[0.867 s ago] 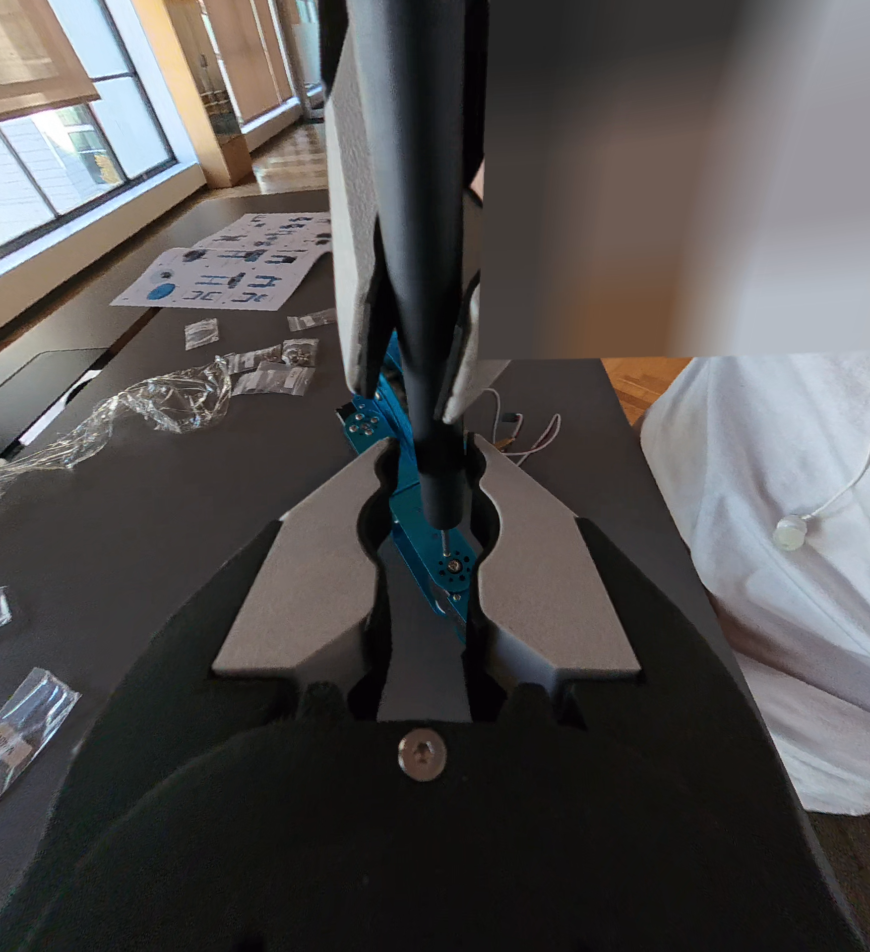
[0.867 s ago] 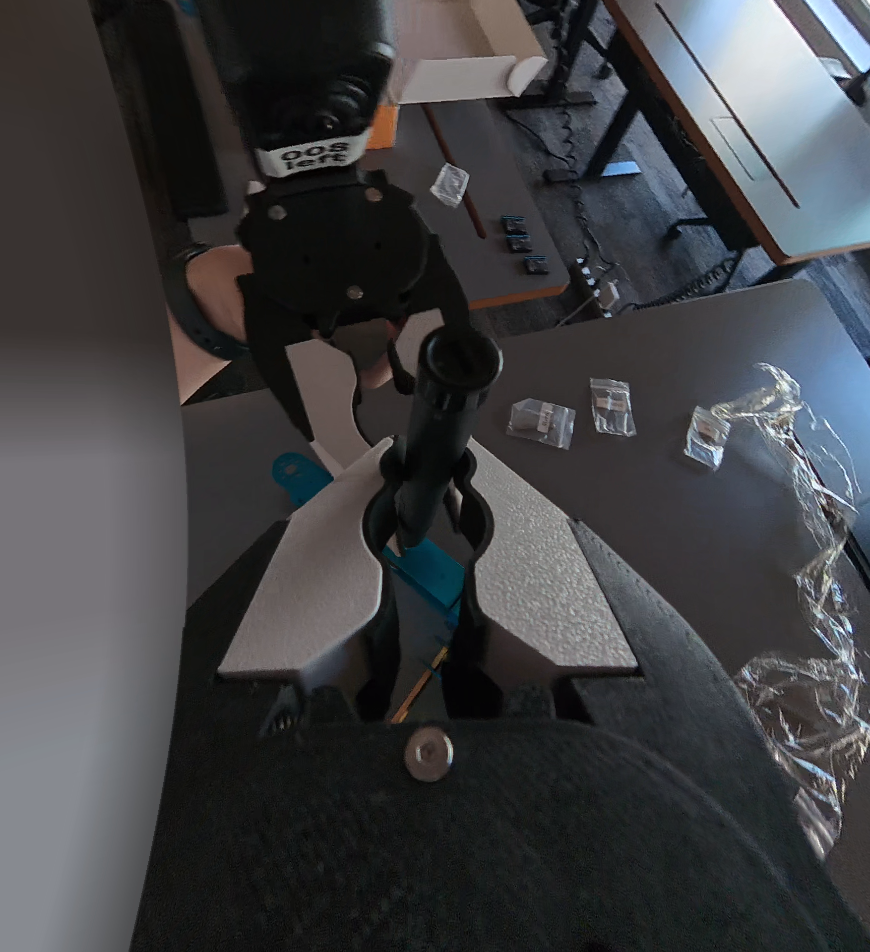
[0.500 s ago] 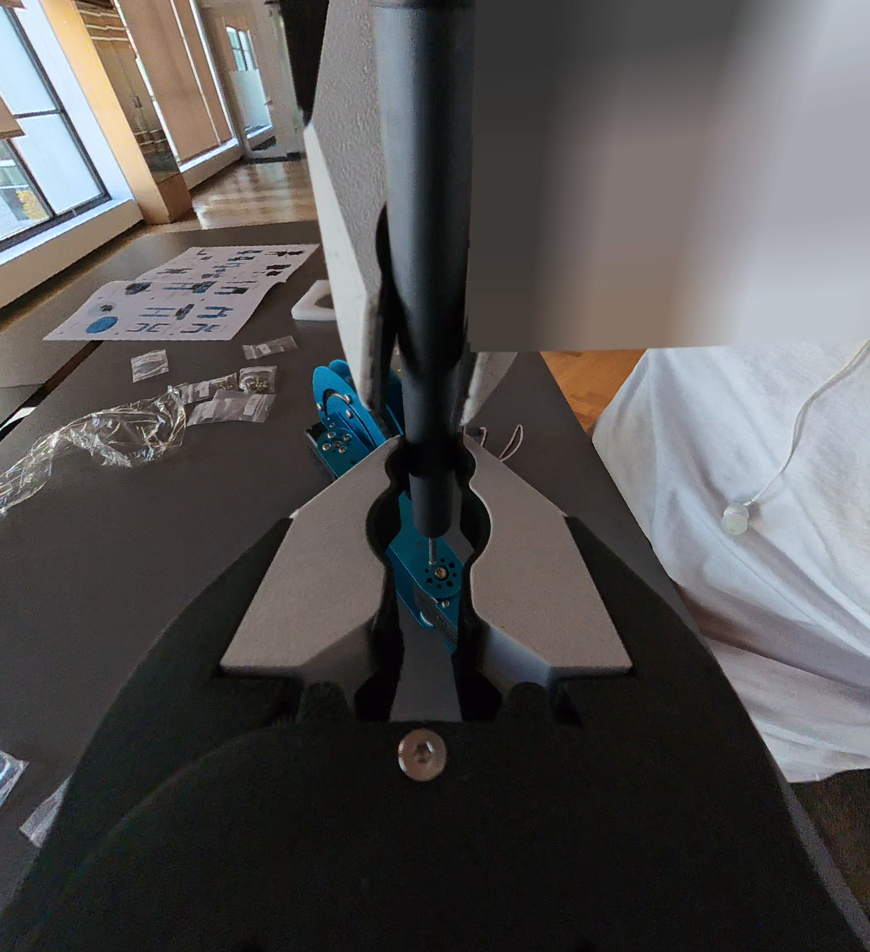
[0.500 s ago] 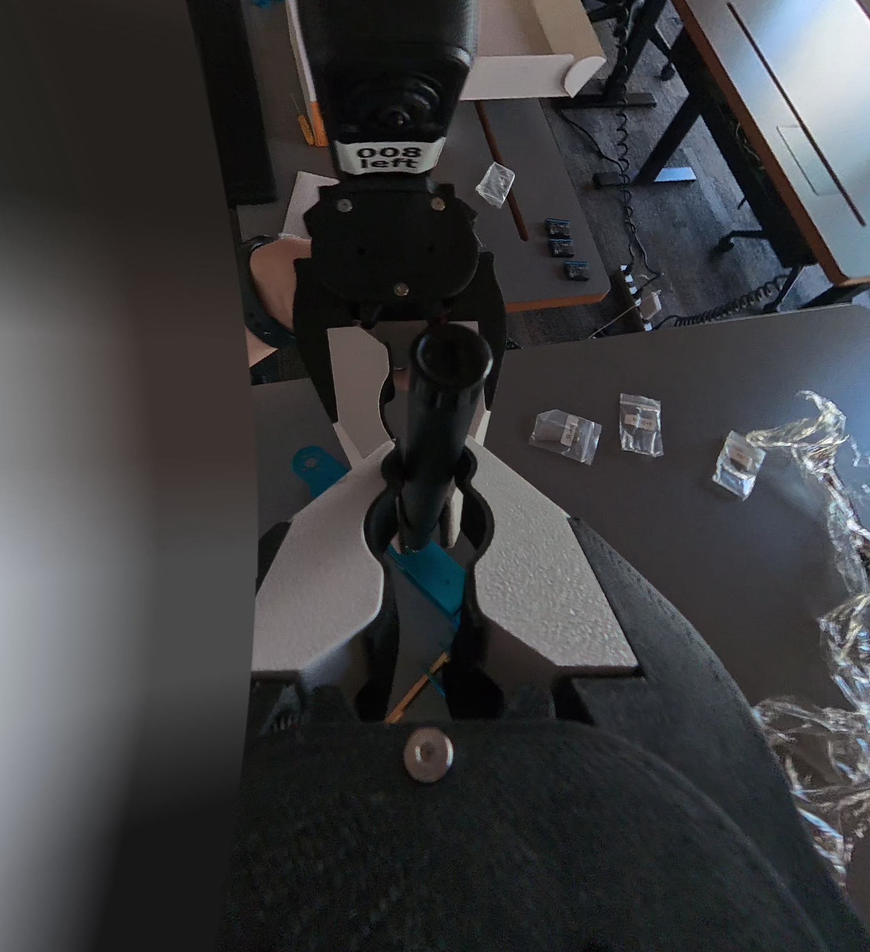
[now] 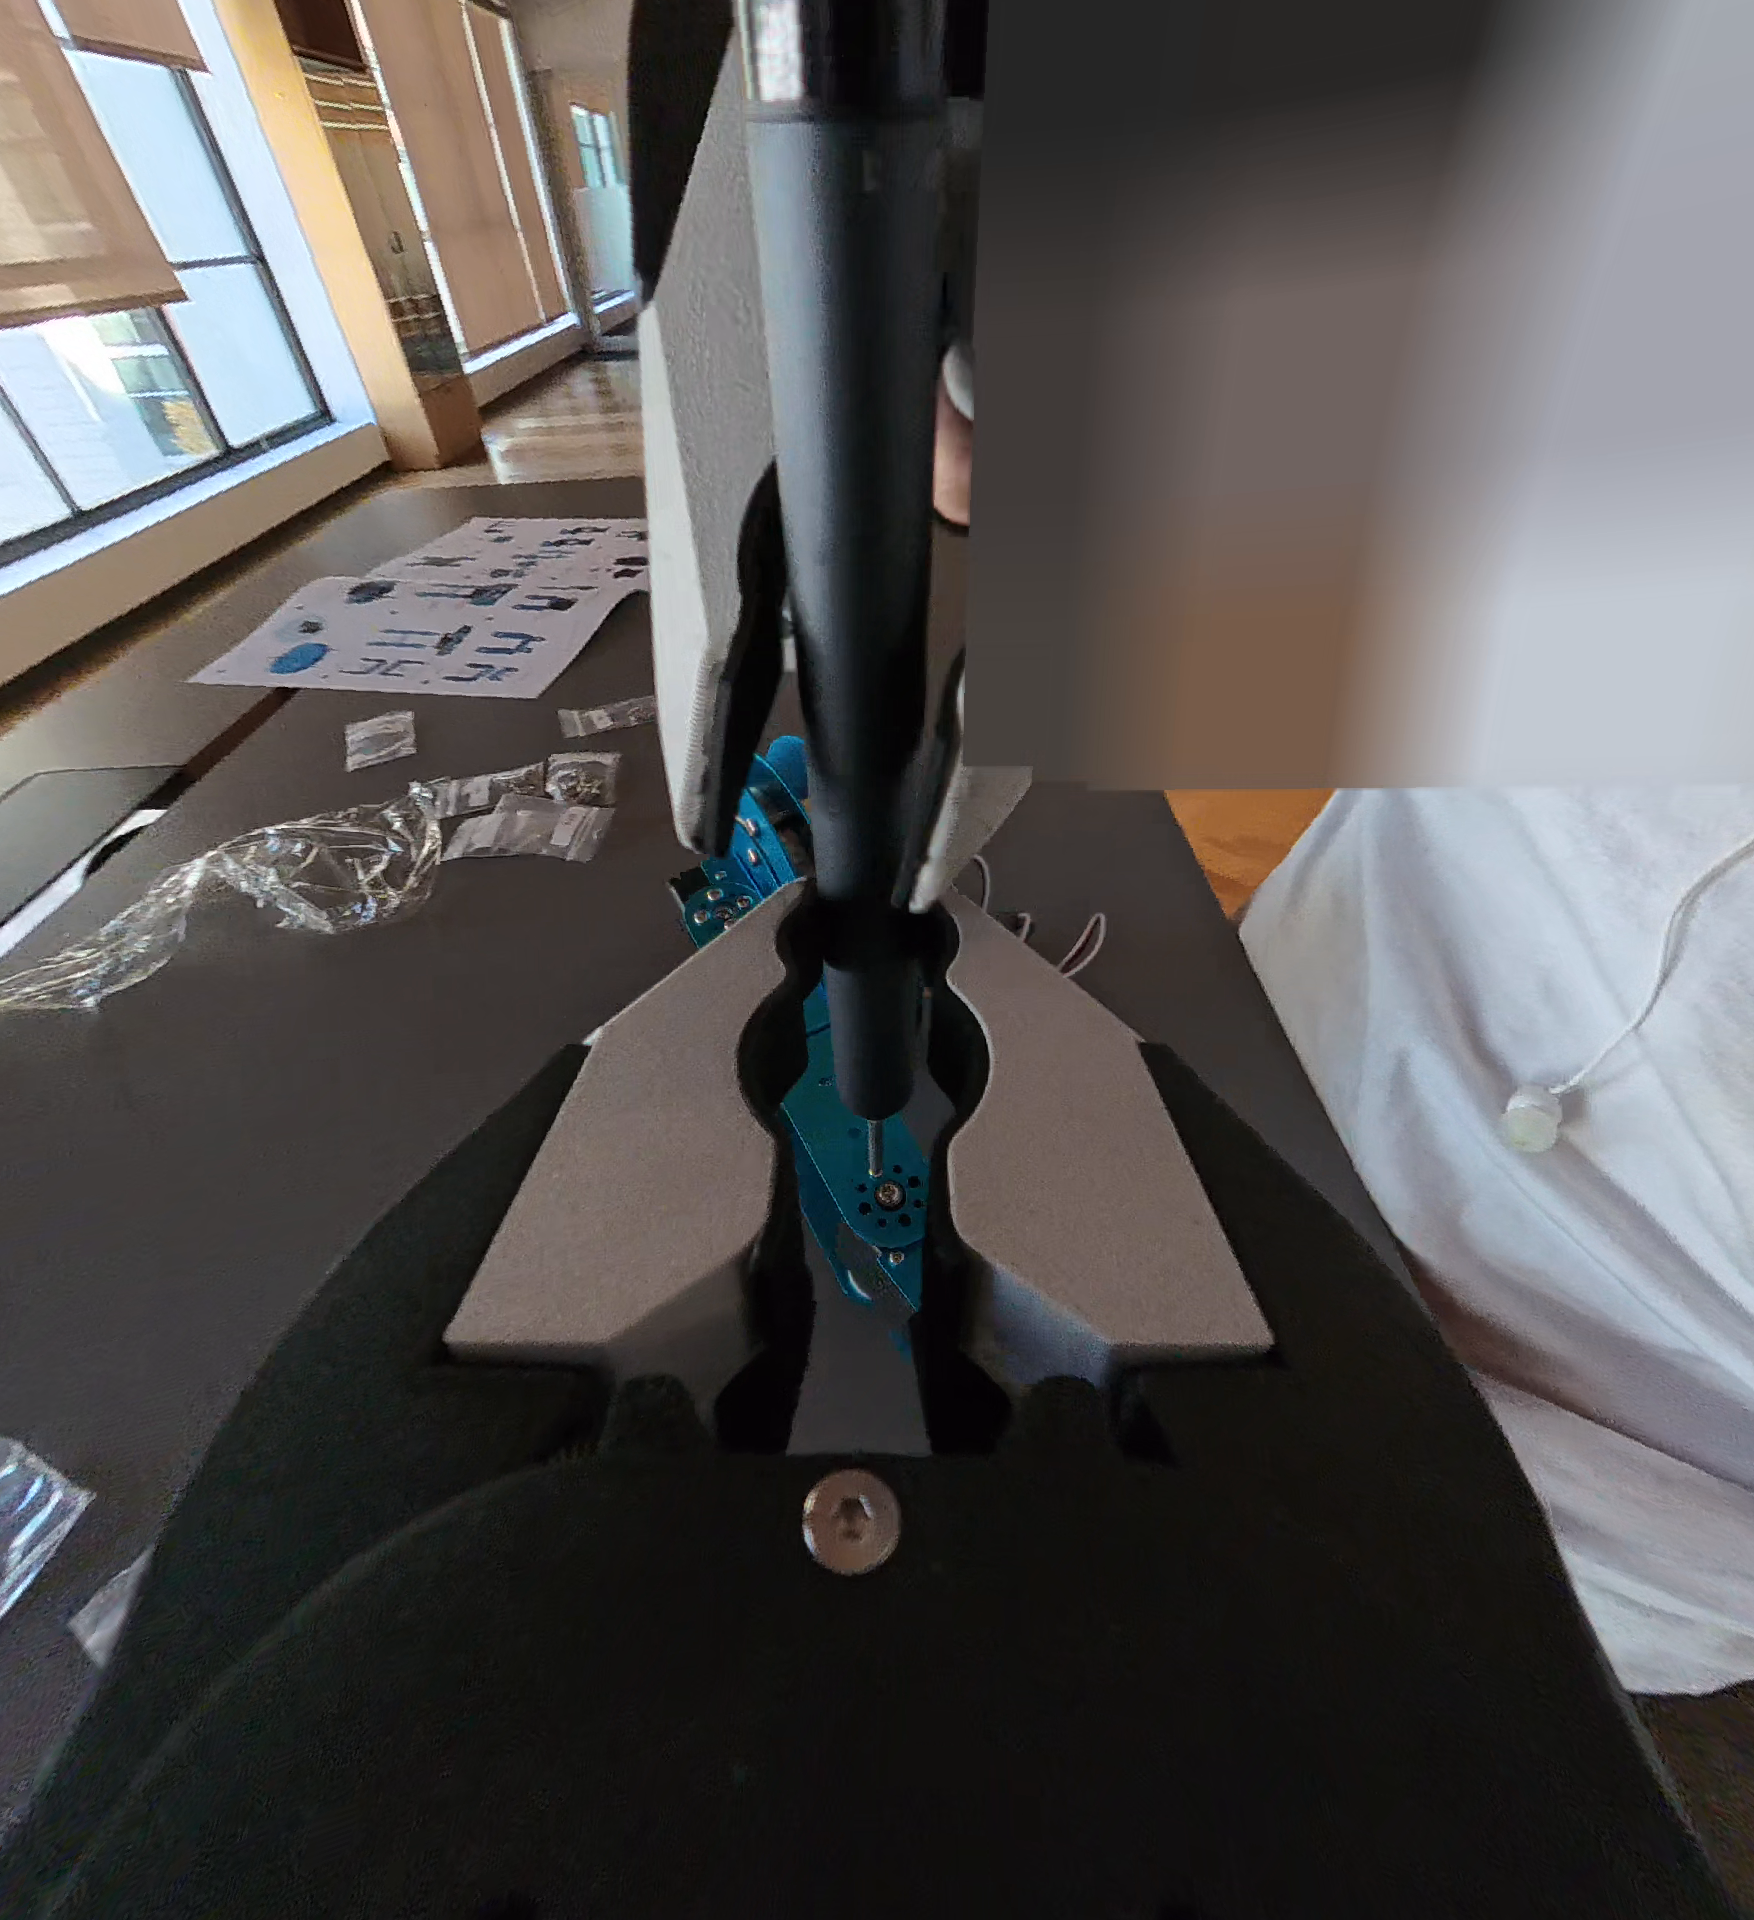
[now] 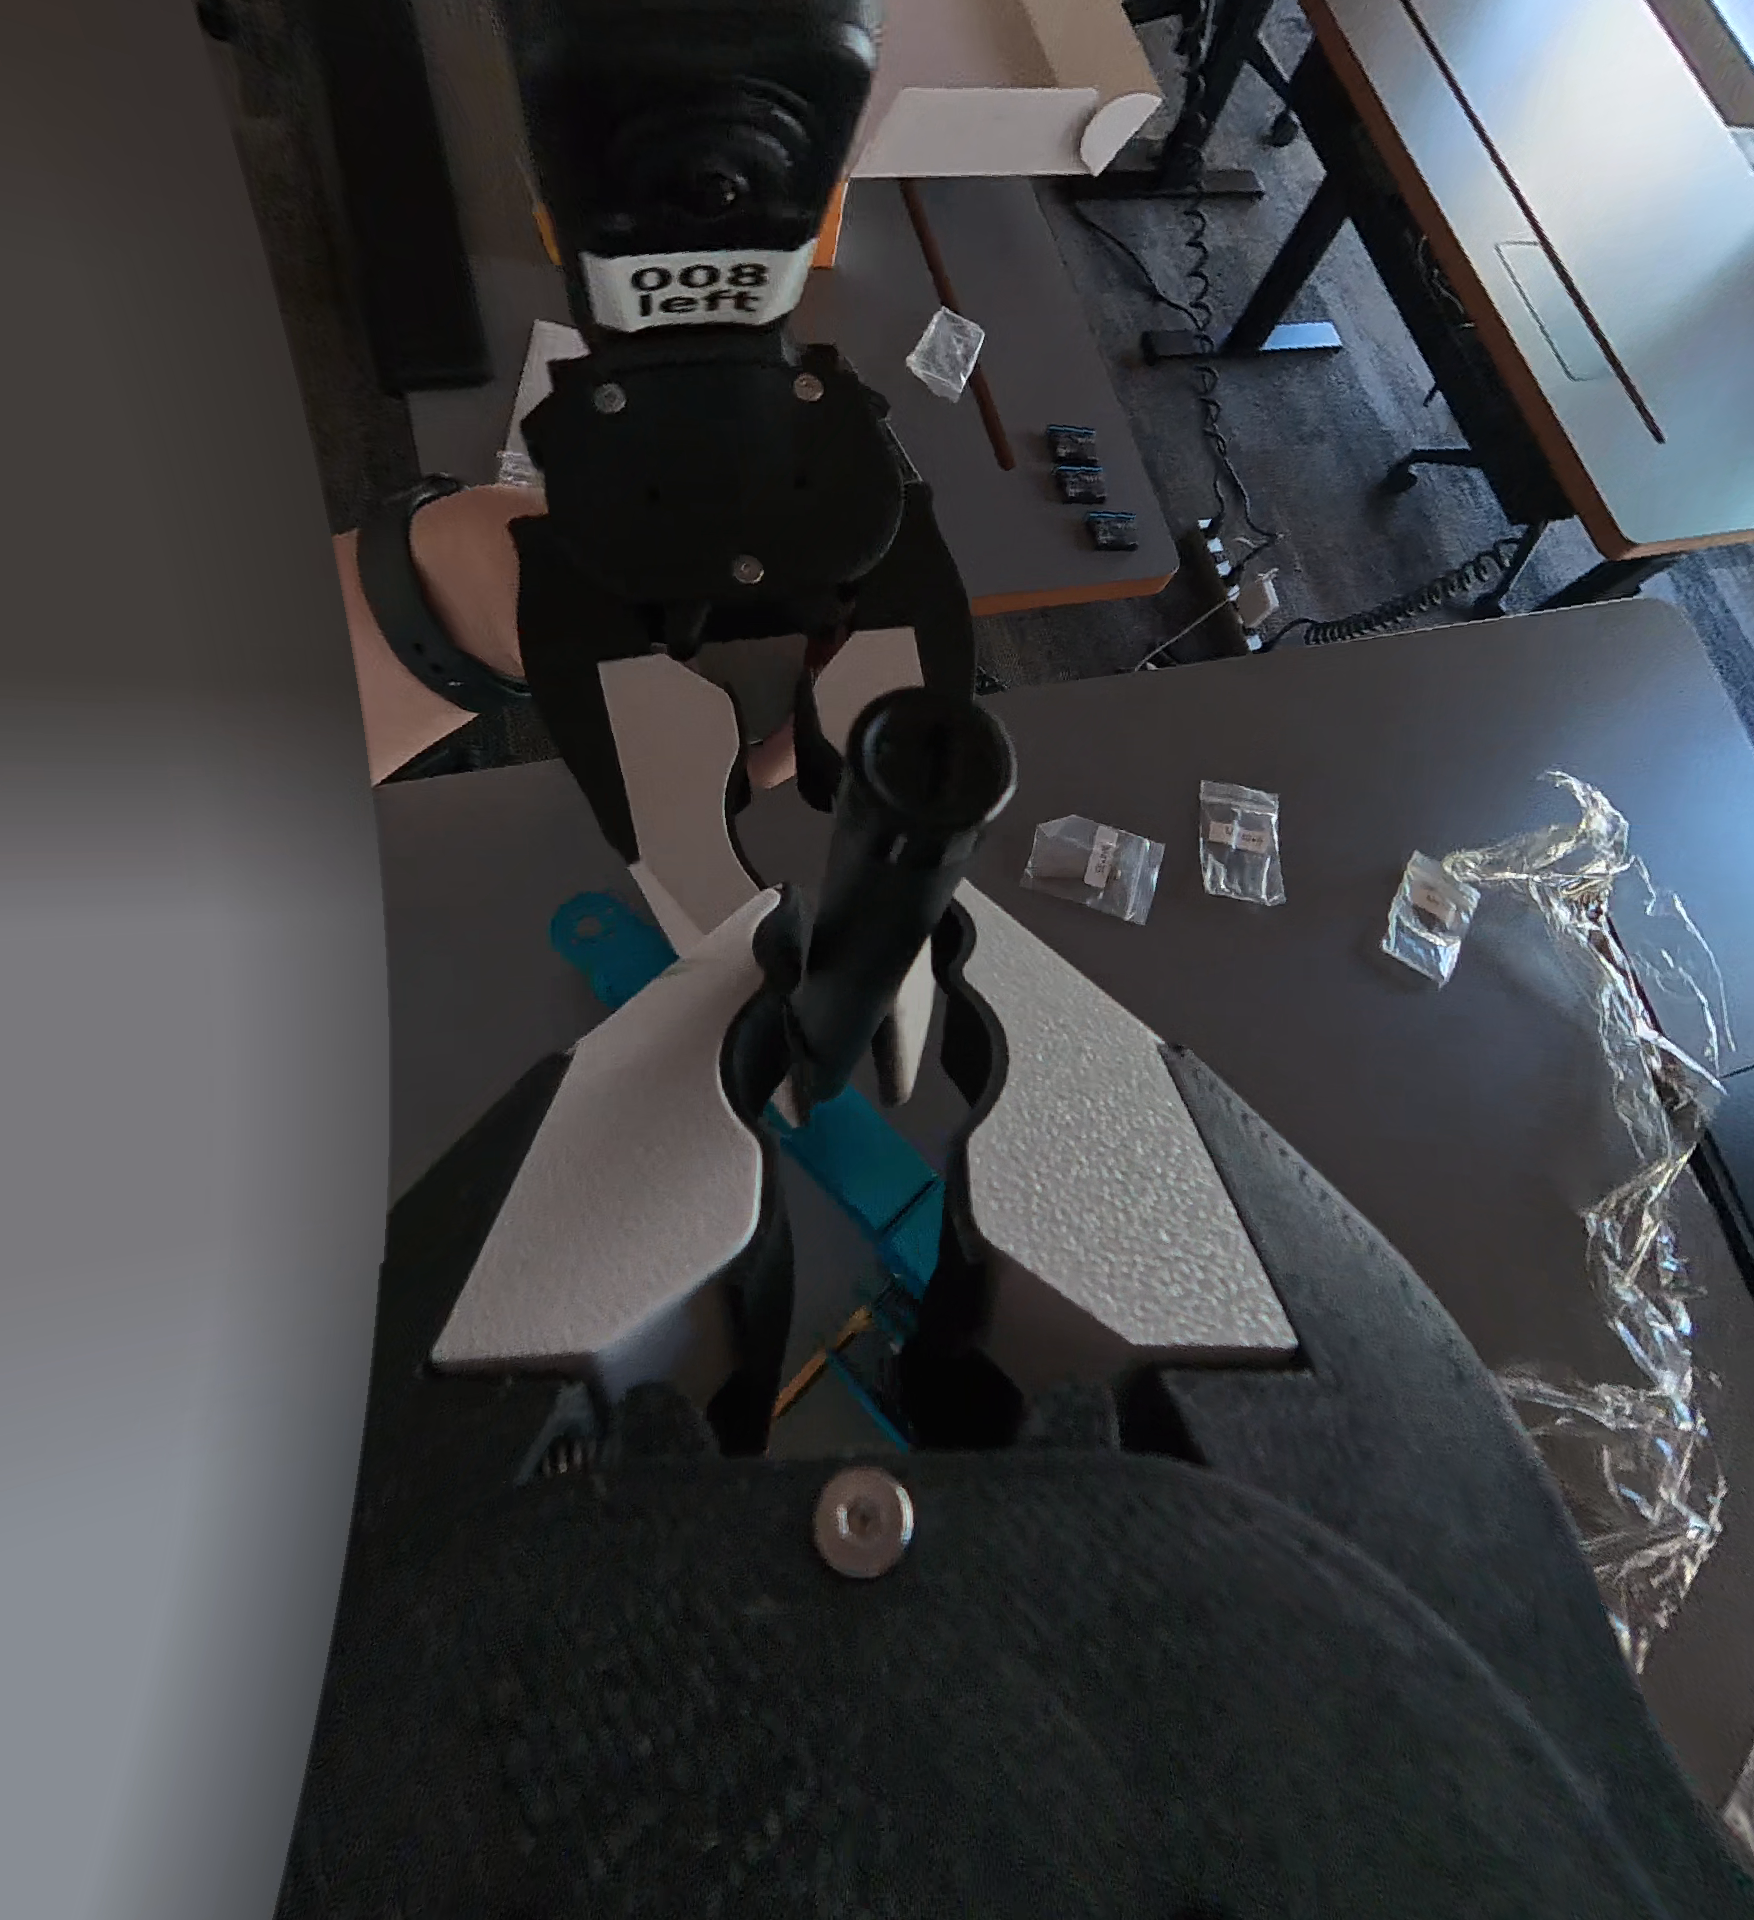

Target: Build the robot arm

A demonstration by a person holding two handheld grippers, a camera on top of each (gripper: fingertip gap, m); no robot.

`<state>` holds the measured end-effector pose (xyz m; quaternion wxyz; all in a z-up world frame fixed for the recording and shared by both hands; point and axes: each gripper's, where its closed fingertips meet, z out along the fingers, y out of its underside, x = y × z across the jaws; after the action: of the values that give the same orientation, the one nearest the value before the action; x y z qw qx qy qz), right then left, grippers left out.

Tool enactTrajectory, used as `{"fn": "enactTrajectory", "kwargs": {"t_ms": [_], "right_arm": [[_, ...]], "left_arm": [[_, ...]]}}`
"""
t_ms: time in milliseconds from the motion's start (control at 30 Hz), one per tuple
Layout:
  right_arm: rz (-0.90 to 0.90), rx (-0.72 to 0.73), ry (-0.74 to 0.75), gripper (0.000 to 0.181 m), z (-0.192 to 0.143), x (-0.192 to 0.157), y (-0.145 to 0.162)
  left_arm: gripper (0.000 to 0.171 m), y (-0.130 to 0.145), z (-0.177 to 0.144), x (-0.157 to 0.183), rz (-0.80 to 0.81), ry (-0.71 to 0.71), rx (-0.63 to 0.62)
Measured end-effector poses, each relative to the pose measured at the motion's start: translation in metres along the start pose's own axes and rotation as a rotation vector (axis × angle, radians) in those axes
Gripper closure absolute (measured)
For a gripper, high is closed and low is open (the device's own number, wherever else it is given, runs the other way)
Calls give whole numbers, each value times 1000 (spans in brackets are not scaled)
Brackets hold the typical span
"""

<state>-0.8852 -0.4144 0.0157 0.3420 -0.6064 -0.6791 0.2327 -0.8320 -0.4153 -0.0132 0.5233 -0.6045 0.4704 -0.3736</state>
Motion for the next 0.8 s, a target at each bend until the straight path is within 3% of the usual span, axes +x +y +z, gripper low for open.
{"fn": "enactTrajectory", "kwargs": {"t_ms": [133,333,467,567,633,800], "right_arm": [[-26,-36,-38,162,7,2,1],[-6,-64,58,161,6,6,3],[-5,-78,25,162,4,0,3],[-20,-87,-30,152,7,-5,5],[-41,-79,-49,159,7,-7,5],[-53,-84,22,160,5,-1,7]], "left_arm": [[155,0,-1,-1,-51,79,41],[148,1,-4,-8,3,-50,49],[155,1,-3,-1,-6,-18,45],[156,2,-5,-1,-32,34,55],[156,2,-6,2,-29,73,77],[153,3,-6,0,-28,38,86]]}}
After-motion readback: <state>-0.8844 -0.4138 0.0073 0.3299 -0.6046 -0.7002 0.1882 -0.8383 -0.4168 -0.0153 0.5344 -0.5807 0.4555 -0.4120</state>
